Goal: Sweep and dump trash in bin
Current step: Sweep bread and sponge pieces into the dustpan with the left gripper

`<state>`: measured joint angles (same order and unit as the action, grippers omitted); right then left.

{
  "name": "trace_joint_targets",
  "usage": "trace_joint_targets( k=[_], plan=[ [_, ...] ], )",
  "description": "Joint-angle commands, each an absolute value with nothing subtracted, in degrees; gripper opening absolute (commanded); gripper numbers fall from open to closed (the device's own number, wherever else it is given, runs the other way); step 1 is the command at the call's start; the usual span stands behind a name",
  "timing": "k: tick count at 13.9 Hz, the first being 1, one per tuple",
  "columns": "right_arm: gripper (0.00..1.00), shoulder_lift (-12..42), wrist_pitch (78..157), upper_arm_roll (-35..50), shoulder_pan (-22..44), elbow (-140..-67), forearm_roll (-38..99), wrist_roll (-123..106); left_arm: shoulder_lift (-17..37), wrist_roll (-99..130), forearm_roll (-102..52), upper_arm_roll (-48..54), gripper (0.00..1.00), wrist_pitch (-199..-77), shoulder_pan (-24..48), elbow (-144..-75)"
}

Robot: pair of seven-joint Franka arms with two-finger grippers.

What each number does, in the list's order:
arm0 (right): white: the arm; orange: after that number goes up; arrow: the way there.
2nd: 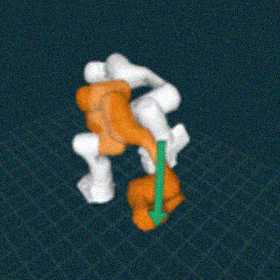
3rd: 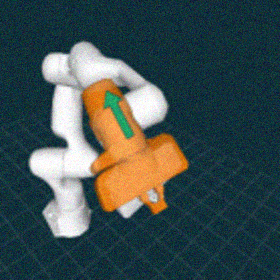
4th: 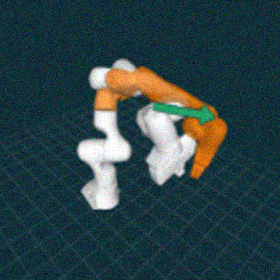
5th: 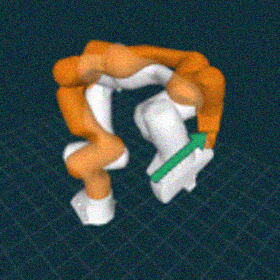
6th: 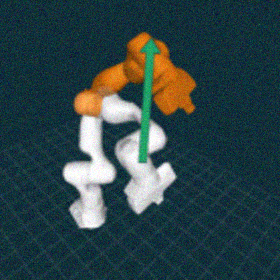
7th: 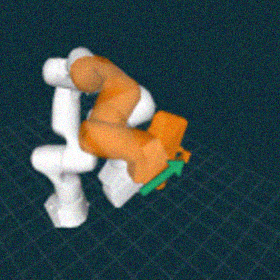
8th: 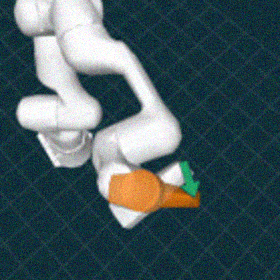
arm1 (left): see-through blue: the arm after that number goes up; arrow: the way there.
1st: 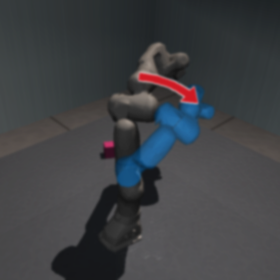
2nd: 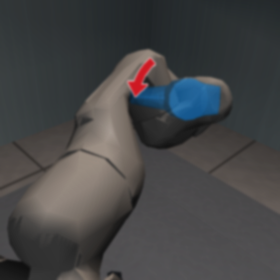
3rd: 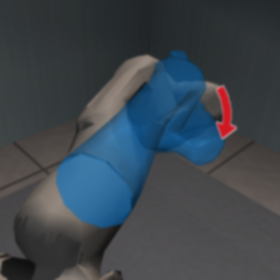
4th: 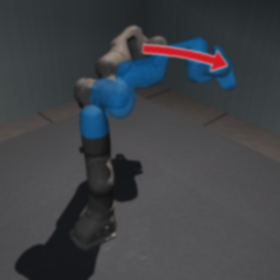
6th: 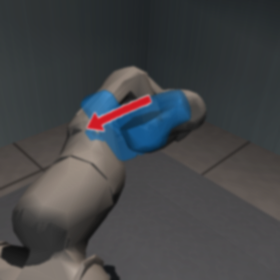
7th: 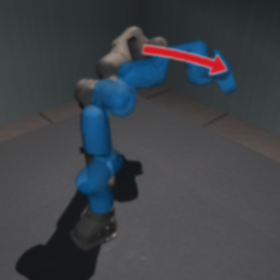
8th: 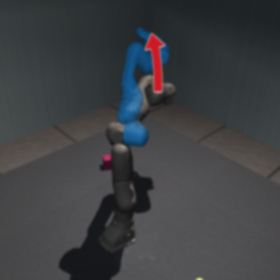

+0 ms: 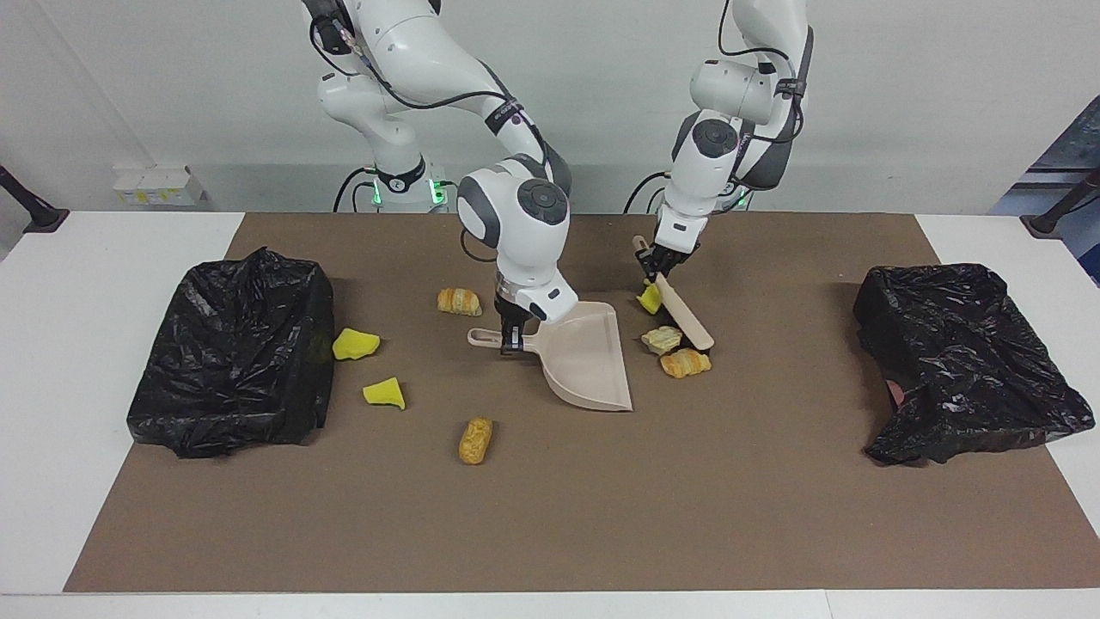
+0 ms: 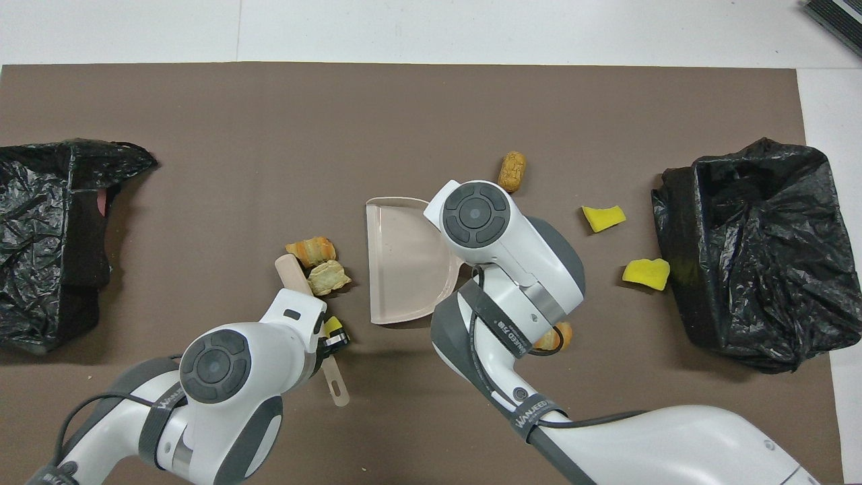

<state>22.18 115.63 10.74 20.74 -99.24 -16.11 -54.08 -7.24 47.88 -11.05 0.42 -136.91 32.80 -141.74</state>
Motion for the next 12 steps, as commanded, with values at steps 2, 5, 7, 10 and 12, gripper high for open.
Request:
trace_joint_targets(
  k=[2, 5, 7, 10, 12],
  plan=[
    [0.00, 22.5, 115.8, 11.2, 20.4, -99.1, -17.6, -55.8, 0.9, 48.3, -18.7, -0.2, 0.00, -138.3, 36.2, -131.3],
    [0.00, 22.5, 115.7, 11.2, 20.4, -99.1, -17.9, -55.8, 4.0, 48.3, -23.2, -0.2, 0.00, -138.3, 39.4, -124.9],
    [0.00, 22.5, 115.6, 11.2, 20.3, -99.1, -17.9, -55.9, 4.2, 48.7, -23.0, -0.3, 0.00, -137.1, 41.5, -122.6],
    [0.00, 22.5, 115.6, 11.2, 20.3, -99.1, -18.0, -56.2, 1.3, 48.6, -19.9, -0.8, 0.00, -129.7, 40.6, -123.3],
    [0.00, 22.5, 115.7, 11.2, 20.2, -99.1, -18.0, -57.0, -2.3, 49.3, -17.8, -0.9, 0.00, -122.7, 40.2, -124.3]
  ],
)
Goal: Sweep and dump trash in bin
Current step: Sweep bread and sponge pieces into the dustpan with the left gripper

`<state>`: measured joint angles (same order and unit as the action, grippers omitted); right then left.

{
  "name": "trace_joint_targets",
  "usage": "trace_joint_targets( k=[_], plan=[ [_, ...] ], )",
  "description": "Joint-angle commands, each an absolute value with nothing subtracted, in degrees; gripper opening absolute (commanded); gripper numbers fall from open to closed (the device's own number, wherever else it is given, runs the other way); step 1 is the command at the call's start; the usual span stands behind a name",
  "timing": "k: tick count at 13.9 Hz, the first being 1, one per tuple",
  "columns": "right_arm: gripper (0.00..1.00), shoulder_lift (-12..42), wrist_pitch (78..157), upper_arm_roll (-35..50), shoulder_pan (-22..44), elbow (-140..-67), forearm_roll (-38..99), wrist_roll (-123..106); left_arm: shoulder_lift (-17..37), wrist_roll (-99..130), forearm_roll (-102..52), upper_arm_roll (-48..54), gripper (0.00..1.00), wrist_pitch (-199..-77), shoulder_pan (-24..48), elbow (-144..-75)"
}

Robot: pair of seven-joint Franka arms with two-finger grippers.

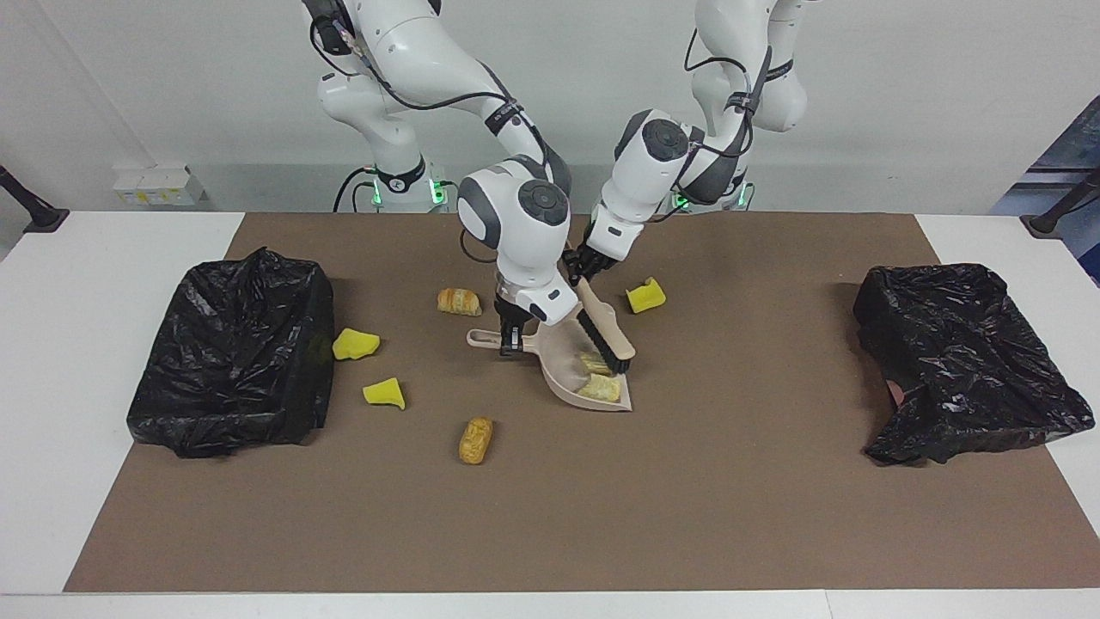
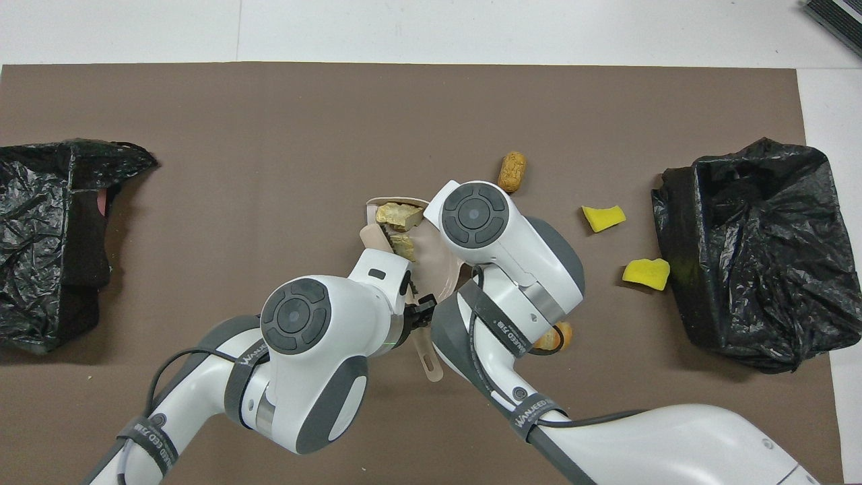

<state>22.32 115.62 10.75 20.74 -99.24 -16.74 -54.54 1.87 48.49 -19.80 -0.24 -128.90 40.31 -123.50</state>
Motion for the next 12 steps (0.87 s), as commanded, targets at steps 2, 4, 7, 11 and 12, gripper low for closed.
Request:
trace_joint_targets(
  k=[2, 4, 7, 11, 12],
  plan=[
    [0.00, 22.5, 115.6, 11.2, 20.3, -99.1, -18.0, -57.1, -5.5, 53.1, -16.9, -0.7, 0.00, -120.9, 40.3, -127.3],
    [0.00, 22.5, 115.8, 11.2, 20.2, -99.1, -18.1, -57.2, -7.5, 60.0, -15.4, -0.6, 0.00, -119.5, 40.6, -129.9],
    [0.00, 22.4, 116.0, 11.2, 20.1, -99.5, -19.0, -57.3, -9.0, 69.8, -15.4, -0.4, 0.00, -115.5, 40.3, -131.3],
    [0.00, 22.5, 116.5, 11.2, 19.7, -99.5, -19.6, -61.2, -11.2, 82.2, -15.5, -0.3, 0.00, -110.9, 41.0, -133.1],
    [0.00, 22.5, 116.5, 11.2, 19.8, -99.5, -20.1, -62.6, -12.3, 84.0, -15.6, -0.2, 0.00, -111.6, 41.1, -135.3]
  ],
)
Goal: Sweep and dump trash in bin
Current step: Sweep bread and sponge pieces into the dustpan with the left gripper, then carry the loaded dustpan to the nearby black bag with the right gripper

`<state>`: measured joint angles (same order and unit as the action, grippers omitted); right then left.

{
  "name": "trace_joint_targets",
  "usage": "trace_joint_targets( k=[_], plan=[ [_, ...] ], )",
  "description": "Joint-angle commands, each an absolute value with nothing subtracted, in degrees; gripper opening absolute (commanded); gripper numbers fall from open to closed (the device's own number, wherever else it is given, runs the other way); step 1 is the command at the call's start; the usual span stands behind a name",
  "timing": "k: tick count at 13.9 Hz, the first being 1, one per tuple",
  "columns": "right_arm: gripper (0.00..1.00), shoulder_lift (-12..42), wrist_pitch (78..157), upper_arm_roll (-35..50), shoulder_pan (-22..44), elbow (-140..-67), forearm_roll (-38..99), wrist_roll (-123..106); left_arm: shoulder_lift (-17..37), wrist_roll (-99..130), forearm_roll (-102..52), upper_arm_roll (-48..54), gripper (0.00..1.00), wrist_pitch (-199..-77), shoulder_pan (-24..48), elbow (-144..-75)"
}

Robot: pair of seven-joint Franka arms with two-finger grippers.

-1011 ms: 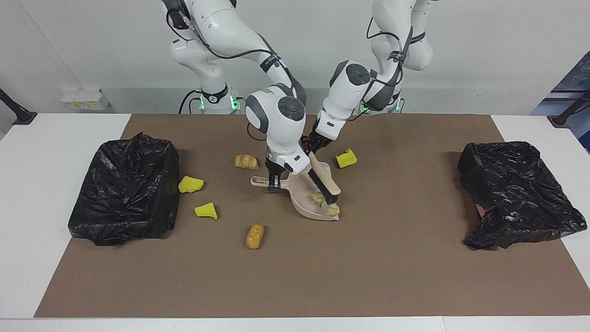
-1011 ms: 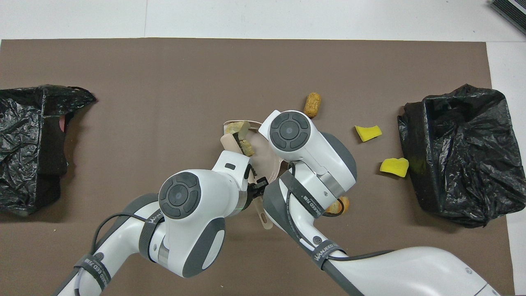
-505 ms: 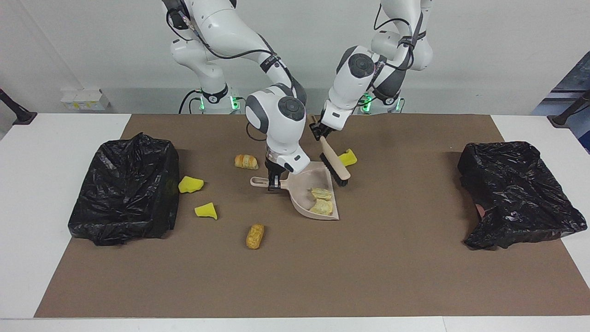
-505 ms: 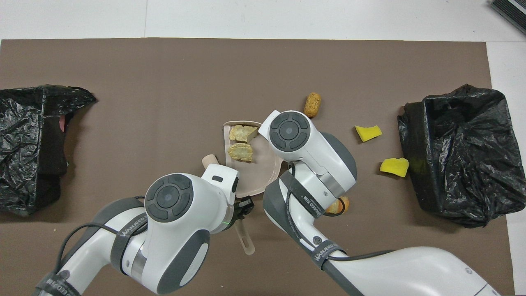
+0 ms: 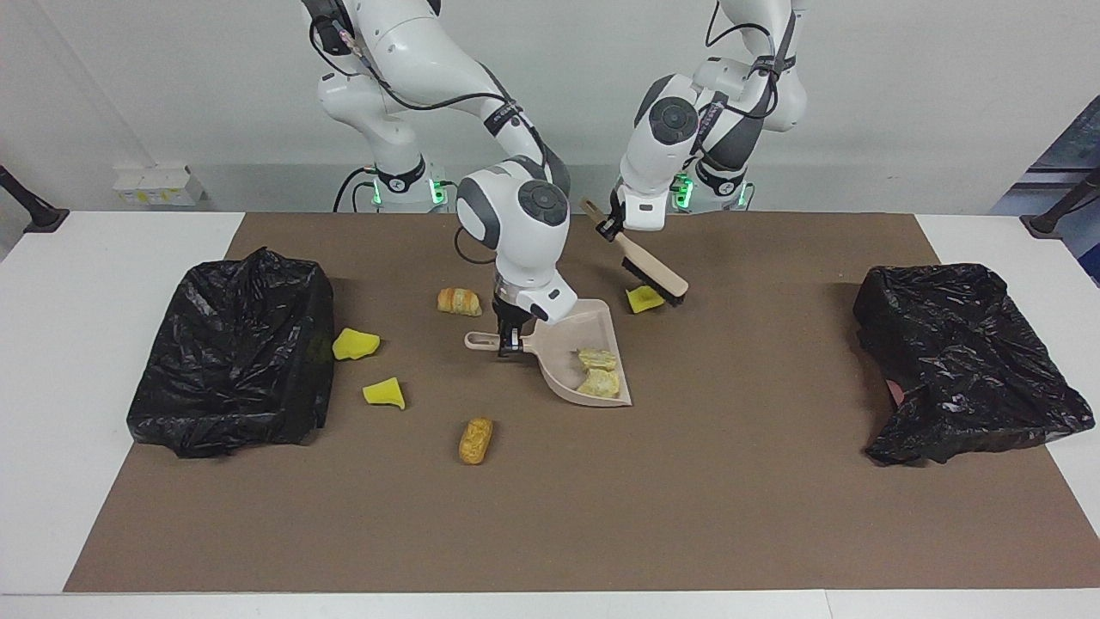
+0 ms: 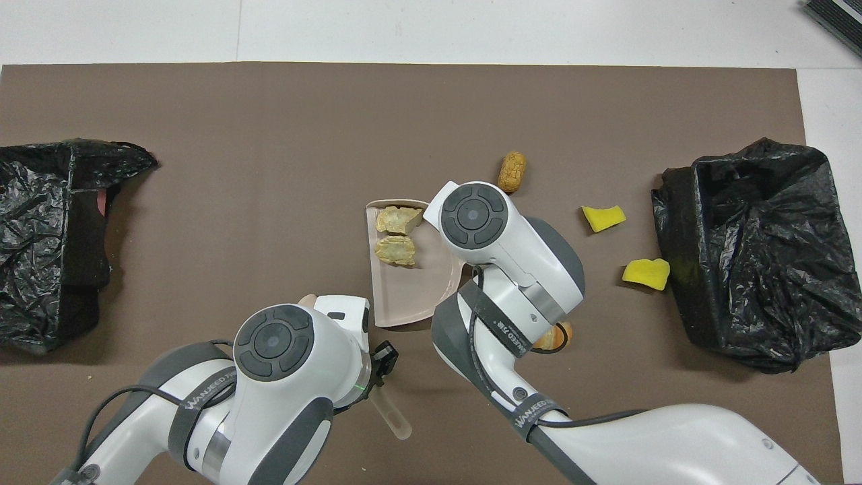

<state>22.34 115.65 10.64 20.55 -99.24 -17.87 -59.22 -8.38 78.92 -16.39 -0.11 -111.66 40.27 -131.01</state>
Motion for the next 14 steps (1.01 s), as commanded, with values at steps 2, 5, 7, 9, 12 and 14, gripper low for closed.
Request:
trace_joint_targets(
  k=[2, 5, 7, 9, 12, 14],
  plan=[
    [0.00, 22.5, 116.7, 11.2, 19.8, -99.5, -20.9, -63.9, -12.8, 83.7, -16.2, -0.2, 0.00, -115.6, 42.1, -139.2],
    [0.00, 22.2, 117.2, 11.2, 19.7, -100.4, -21.6, -65.3, -8.9, 78.5, -16.3, -0.2, 0.00, -122.4, 42.0, -139.6],
    [0.00, 22.2, 117.2, 11.2, 19.6, -100.4, -21.6, -65.3, -6.9, 72.6, -16.3, -0.2, 0.00, -126.6, 41.8, -139.3],
    [0.00, 22.3, 117.3, 11.2, 19.4, -100.4, -21.8, -65.3, -6.1, 59.1, -16.3, -0.3, 0.00, -127.2, 41.5, -138.9],
    [0.00, 22.3, 117.2, 11.2, 19.3, -100.4, -21.8, -65.3, -5.5, 38.8, -16.8, -0.3, 0.00, -130.2, 41.3, -138.7],
    [0.00, 22.3, 117.2, 11.2, 19.3, -100.4, -21.7, -65.3, -5.1, 25.2, -19.3, -0.3, 0.00, -130.8, 41.3, -138.0]
  ],
)
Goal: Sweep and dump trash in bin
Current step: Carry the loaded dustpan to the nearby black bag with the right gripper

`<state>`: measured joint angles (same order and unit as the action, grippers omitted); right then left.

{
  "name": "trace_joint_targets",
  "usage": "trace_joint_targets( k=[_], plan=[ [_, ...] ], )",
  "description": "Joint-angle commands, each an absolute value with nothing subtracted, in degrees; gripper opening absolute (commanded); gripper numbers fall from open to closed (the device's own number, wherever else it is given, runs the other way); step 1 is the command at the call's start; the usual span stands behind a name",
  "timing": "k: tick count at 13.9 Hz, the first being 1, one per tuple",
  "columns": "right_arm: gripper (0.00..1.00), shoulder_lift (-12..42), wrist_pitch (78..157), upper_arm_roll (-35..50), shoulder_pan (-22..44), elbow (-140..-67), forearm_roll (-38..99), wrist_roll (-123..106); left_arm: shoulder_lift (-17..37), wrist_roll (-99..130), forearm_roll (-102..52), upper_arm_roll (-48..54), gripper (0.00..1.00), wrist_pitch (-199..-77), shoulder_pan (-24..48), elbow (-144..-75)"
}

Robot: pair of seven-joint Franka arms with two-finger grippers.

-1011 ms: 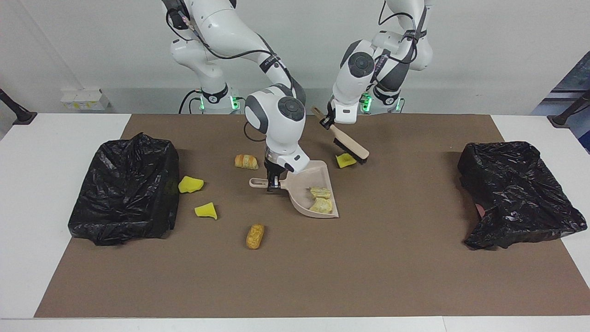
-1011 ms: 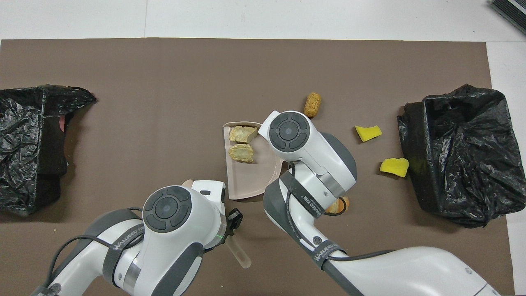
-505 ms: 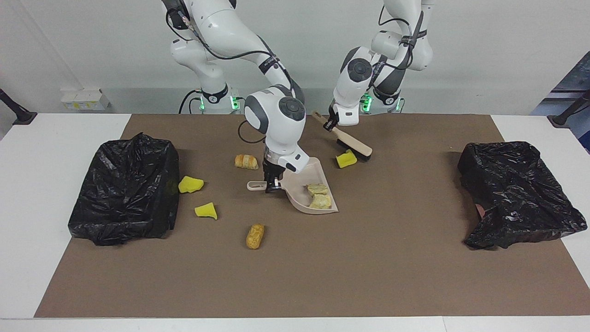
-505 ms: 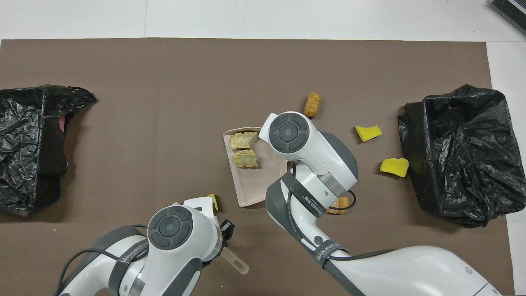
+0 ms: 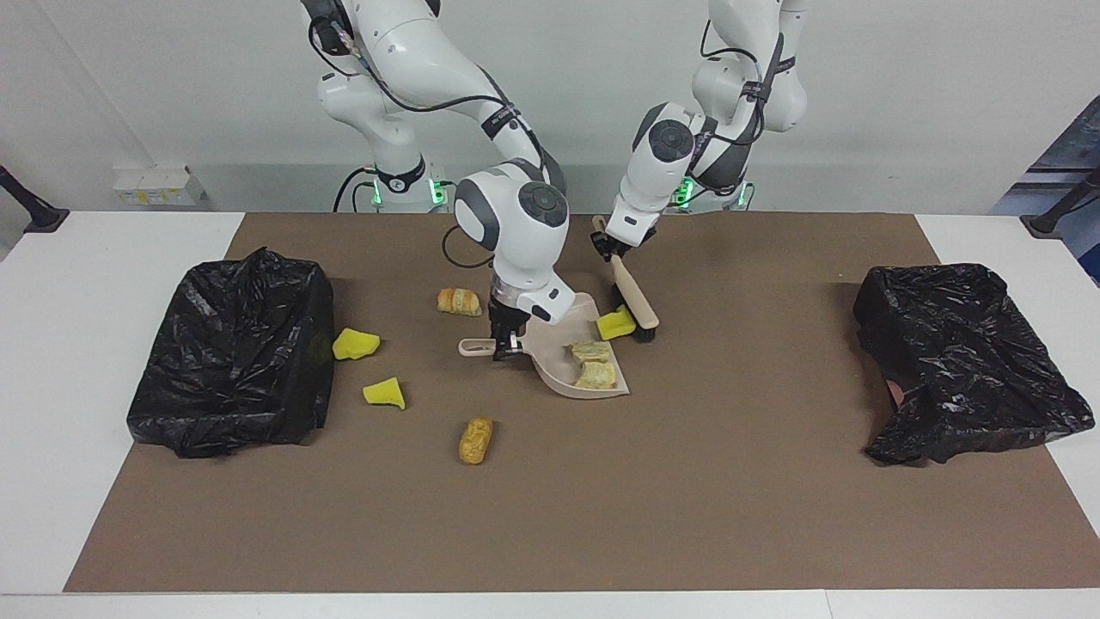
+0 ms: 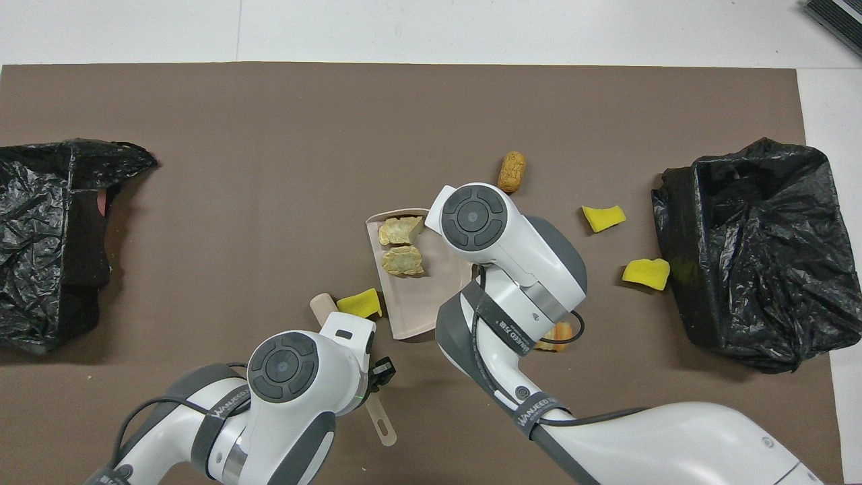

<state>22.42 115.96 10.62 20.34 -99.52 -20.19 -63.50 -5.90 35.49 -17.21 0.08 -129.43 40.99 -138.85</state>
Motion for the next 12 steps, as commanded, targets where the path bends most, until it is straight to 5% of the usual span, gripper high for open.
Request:
trace_joint_targets(
  k=[1, 5, 12],
  plan=[
    [0.00, 22.3, 117.1, 11.1, 19.3, -100.4, -21.7, -65.3, -4.5, 23.9, -21.9, -0.3, 0.00, -131.3, 41.5, -137.0],
    [0.00, 22.3, 116.6, 11.1, 19.2, -100.2, -21.7, -65.4, -2.7, 24.9, -22.3, -0.4, 0.00, -128.9, 41.6, -133.0],
    [0.00, 21.5, 117.1, 11.2, 13.0, -98.0, -18.3, -67.4, -9.1, 43.0, -12.6, -0.1, 0.00, -118.2, 39.4, -134.7]
  ],
)
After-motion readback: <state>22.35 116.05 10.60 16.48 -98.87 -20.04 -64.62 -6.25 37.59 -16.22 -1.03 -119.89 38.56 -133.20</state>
